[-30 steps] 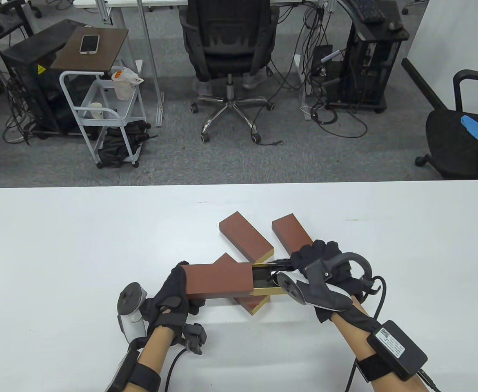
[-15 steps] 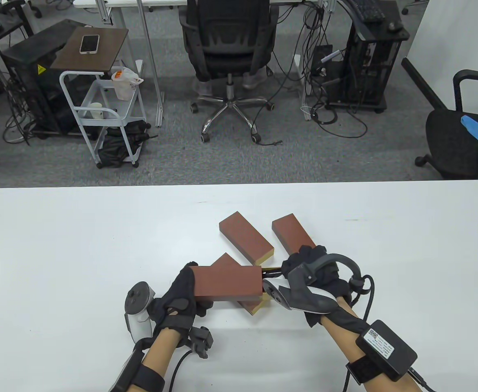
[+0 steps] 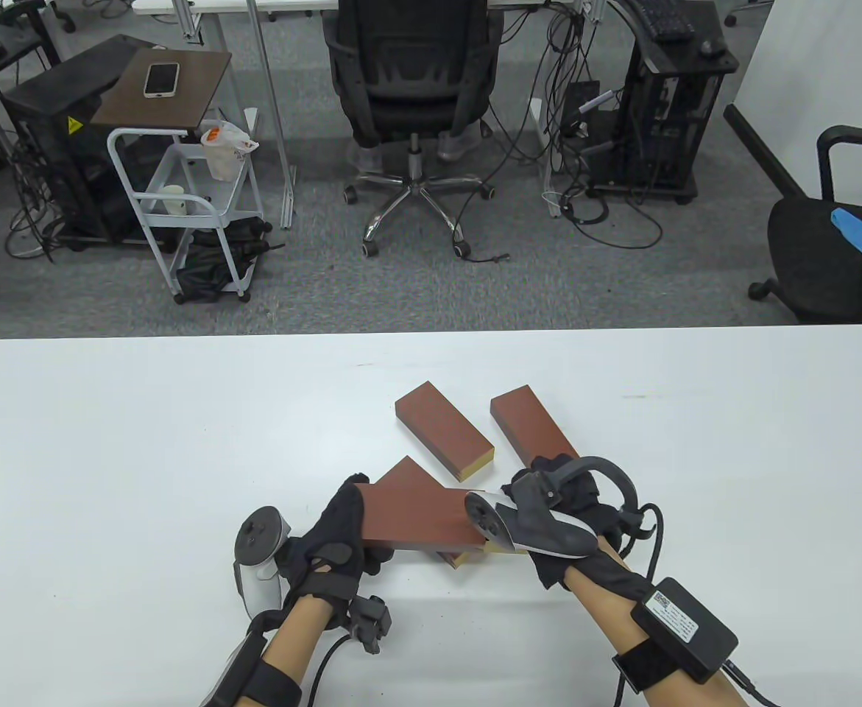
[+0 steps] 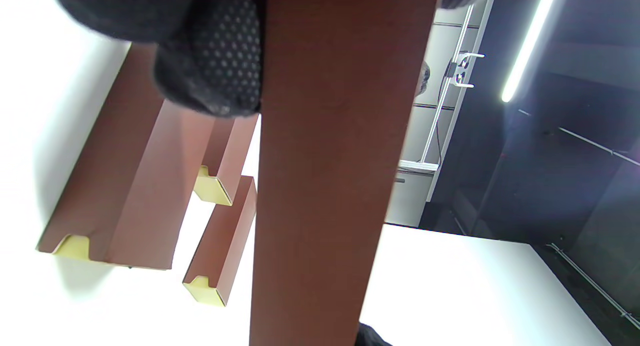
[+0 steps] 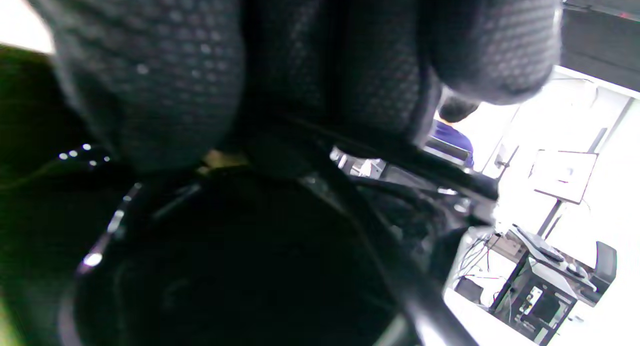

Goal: Slide to open storage boxes and store sunglasses

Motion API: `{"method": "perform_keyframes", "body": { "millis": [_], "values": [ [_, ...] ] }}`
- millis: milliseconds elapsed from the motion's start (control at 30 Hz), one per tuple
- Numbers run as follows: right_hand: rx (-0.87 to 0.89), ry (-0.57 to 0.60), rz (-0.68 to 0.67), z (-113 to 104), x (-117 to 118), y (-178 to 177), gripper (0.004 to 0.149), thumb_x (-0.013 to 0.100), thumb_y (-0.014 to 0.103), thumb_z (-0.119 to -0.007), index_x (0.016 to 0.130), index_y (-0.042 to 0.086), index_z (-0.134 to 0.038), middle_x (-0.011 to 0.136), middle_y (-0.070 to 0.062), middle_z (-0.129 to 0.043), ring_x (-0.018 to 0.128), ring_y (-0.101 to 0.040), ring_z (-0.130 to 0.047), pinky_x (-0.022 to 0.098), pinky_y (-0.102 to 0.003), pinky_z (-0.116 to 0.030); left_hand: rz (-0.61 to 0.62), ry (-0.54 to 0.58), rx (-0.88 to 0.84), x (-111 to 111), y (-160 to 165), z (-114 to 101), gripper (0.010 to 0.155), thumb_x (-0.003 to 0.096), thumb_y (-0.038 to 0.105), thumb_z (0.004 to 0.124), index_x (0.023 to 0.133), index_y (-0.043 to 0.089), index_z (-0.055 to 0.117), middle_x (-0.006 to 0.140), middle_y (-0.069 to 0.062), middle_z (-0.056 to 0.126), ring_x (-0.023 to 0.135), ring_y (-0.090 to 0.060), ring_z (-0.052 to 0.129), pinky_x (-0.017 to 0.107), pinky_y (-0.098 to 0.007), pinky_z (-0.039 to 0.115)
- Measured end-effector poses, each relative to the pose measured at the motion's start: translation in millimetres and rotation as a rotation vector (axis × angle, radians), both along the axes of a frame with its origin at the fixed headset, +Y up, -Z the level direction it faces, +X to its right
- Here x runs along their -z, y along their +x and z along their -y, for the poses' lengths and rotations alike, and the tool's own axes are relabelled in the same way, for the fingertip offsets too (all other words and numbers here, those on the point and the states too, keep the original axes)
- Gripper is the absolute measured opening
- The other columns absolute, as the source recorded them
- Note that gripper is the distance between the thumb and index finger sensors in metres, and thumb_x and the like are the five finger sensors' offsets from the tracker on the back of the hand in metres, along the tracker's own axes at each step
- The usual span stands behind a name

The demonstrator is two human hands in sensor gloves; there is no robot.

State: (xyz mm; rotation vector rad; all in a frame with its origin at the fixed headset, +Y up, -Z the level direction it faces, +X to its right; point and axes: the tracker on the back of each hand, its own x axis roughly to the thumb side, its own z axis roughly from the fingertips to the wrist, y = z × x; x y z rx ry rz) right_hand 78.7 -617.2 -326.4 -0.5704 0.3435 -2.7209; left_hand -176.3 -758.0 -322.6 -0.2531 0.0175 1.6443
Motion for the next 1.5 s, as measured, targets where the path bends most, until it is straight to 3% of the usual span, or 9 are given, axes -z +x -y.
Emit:
{"method": "perform_keyframes", "body": {
  "millis": [533,733,967,1100,1167,1333,1467,1500],
  "values": [
    [0.115,0.003,0.025,7,2,-4,0.039,0.017,0.043,-0.098,0.055,0.034,-0.097,0.051,0.002,-0.108,0.043,-0.022,-0.104,0.036,-0.040,-0.087,0.026,-0.038,-0.020,1,-1,4,0.077,0.0497,0.060,0.051,0.113,0.018,0.038,0.079,-0.012,0.084,0.049,-0.027,0.093,0.034,-0.044,0.080],
    [0.209,-0.066,0.048,4,1,3,0.041,0.020,0.040,-0.096,0.060,0.033,-0.095,0.057,0.001,-0.107,0.048,-0.023,-0.103,0.038,-0.042,-0.087,0.032,-0.043,-0.032,3,-5,8,0.077,0.0495,0.060,0.051,0.113,0.018,0.039,0.079,-0.013,0.084,0.050,-0.027,0.093,0.034,-0.044,0.079],
    [0.433,-0.085,0.080,-10,2,28,0.040,0.026,0.034,-0.093,0.066,0.033,-0.091,0.067,0.001,-0.102,0.058,-0.025,-0.100,0.044,-0.044,-0.085,0.042,-0.044,-0.069,4,-8,11,0.077,0.0493,0.060,0.050,0.114,0.020,0.037,0.080,-0.012,0.083,0.051,-0.027,0.093,0.036,-0.044,0.079],
    [0.656,-0.037,0.144,-16,11,61,0.043,0.029,0.045,-0.087,0.069,0.032,-0.089,0.070,-0.001,-0.100,0.061,-0.026,-0.098,0.046,-0.045,-0.084,0.031,-0.043,-0.077,6,-12,12,0.077,0.0491,0.060,0.050,0.114,0.020,0.037,0.081,-0.012,0.083,0.052,-0.027,0.093,0.036,-0.044,0.079],
    [0.778,-0.091,0.226,-5,18,81,0.050,0.029,0.054,-0.083,0.074,0.031,-0.086,0.075,-0.003,-0.096,0.064,-0.029,-0.095,0.047,-0.046,-0.082,0.029,-0.033,-0.082,7,-15,12,0.077,0.0491,0.060,0.049,0.114,0.020,0.037,0.081,-0.011,0.083,0.052,-0.027,0.092,0.036,-0.044,0.079],
    [1.140,-0.240,0.332,37,23,115,0.065,0.029,0.063,-0.076,0.083,0.027,-0.076,0.087,-0.012,-0.085,0.068,-0.038,-0.091,0.043,-0.047,-0.084,0.018,-0.017,-0.109,8,-20,12,0.077,0.0491,0.060,0.049,0.114,0.021,0.036,0.082,-0.011,0.082,0.053,-0.027,0.092,0.037,-0.044,0.079],
    [1.480,-0.470,0.287,73,23,124,0.065,0.033,0.063,-0.071,0.088,0.027,-0.071,0.092,-0.018,-0.076,0.065,-0.039,-0.093,0.039,-0.046,-0.085,0.021,-0.001,-0.121,9,-20,10,0.077,0.0490,0.060,0.048,0.114,0.022,0.035,0.083,-0.011,0.081,0.054,-0.027,0.091,0.038,-0.044,0.078],
    [1.514,-0.479,0.279,76,23,124,0.065,0.033,0.063,-0.071,0.088,0.027,-0.070,0.093,-0.018,-0.075,0.065,-0.039,-0.093,0.039,-0.046,-0.085,0.020,0.004,-0.123,10,-20,10,0.077,0.0491,0.060,0.048,0.114,0.022,0.034,0.083,-0.011,0.081,0.054,-0.027,0.091,0.038,-0.044,0.078]
  ]
}}
